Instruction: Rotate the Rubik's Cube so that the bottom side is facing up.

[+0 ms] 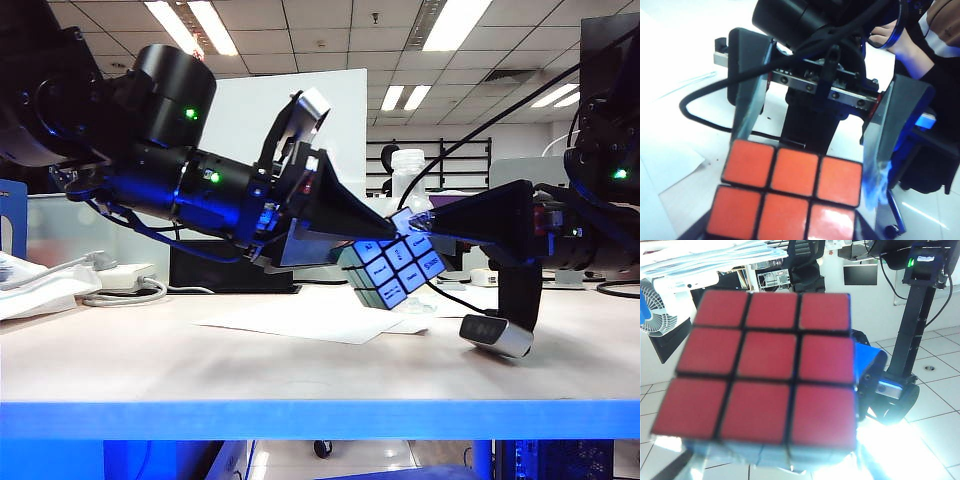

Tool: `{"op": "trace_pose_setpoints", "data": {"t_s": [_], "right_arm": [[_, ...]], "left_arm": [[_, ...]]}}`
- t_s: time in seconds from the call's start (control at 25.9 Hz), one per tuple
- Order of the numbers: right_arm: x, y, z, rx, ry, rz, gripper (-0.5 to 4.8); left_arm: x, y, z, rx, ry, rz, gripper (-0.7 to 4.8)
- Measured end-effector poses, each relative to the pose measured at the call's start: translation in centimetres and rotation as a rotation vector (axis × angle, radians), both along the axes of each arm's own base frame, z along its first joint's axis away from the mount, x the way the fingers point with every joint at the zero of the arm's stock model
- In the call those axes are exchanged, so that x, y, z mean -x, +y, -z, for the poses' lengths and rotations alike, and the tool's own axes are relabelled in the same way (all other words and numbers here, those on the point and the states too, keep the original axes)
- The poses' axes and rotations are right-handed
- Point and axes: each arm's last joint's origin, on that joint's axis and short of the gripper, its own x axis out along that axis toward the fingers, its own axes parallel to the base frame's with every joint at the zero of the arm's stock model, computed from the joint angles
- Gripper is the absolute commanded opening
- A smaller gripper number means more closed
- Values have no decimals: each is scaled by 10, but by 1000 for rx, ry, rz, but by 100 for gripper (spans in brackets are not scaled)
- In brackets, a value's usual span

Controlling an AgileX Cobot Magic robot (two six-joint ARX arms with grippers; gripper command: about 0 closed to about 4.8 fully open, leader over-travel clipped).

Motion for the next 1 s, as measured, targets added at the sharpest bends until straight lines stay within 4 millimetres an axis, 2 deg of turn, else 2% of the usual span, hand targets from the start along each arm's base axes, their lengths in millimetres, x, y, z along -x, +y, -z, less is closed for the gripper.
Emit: {"op": "trace_pose_setpoints", "data": {"t_s": [0.08,0.23,0.46,0.62,0.73,1.0], "right_arm": [[0,0,0,0,2,-1,378],[0,0,0,0,-7,1,378],[0,0,0,-1,-9,1,378],[0,0,0,-1,-9,1,378],[0,0,0,1,-10,2,378],[0,0,0,1,-11,1,378]], "left_arm": [[-3,6,1,-8,13,-9,265],[-15,26,8,-70,59,-142,265],[-11,28,11,-79,102,-78,265],[-5,33,9,-205,69,-103,269],[-3,34,7,-229,58,-103,269],[-9,32,-3,-350,66,-113,269]]}}
